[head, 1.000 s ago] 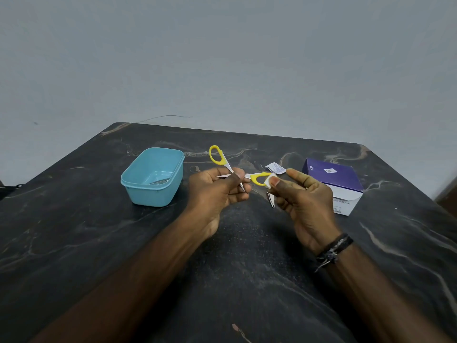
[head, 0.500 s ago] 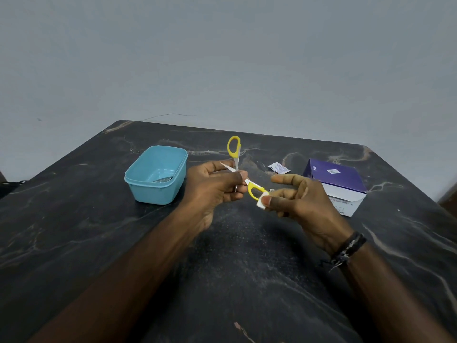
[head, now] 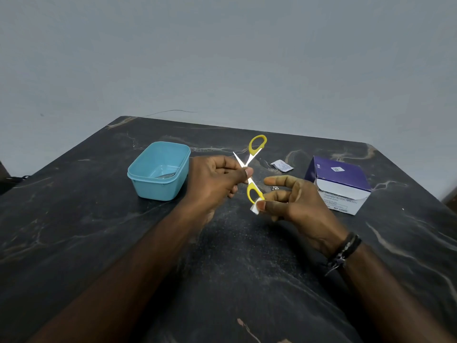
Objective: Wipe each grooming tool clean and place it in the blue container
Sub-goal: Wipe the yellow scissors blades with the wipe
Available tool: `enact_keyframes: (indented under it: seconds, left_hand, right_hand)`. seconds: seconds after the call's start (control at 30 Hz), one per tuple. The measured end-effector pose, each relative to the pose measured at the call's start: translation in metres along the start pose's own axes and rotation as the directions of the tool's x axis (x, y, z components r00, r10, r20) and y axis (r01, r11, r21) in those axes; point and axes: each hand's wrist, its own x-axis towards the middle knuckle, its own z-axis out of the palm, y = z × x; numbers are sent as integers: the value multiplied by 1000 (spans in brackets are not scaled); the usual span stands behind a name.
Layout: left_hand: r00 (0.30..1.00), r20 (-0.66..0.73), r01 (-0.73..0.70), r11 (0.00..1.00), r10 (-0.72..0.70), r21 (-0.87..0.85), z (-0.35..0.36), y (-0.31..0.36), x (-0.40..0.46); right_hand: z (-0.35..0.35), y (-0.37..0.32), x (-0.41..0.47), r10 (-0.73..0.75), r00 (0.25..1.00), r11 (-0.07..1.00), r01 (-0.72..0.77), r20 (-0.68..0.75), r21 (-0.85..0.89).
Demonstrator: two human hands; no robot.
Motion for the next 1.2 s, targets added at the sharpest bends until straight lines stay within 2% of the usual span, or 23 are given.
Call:
enact_keyframes:
  seconds: [0.3, 0.57, 0.7, 0.9, 1.2]
  left_hand:
    - [998, -21, -59, 994, 61, 95, 2, -5, 1]
    - [995, -104, -7, 999, 12, 50, 1, -9, 3]
    - [998, -61, -13, 998, 17, 55, -1, -7, 3]
    - [998, 56, -9, 992, 2, 125, 4, -9, -3]
    - [998, 57, -21, 992, 14, 122, 7, -12, -3]
  right_hand:
    - [1, 3, 1, -22, 1000, 998, 22, 3, -60]
    - [-1, 4, 2, -85, 993, 992, 77, -80, -103]
    - [-2, 4, 3, -127, 986, 982, 109, -111, -155]
    - [2, 8, 3, -154, 979, 982, 138, -132, -126]
    - [5, 10, 4, -125, 987, 990, 118, -98, -80]
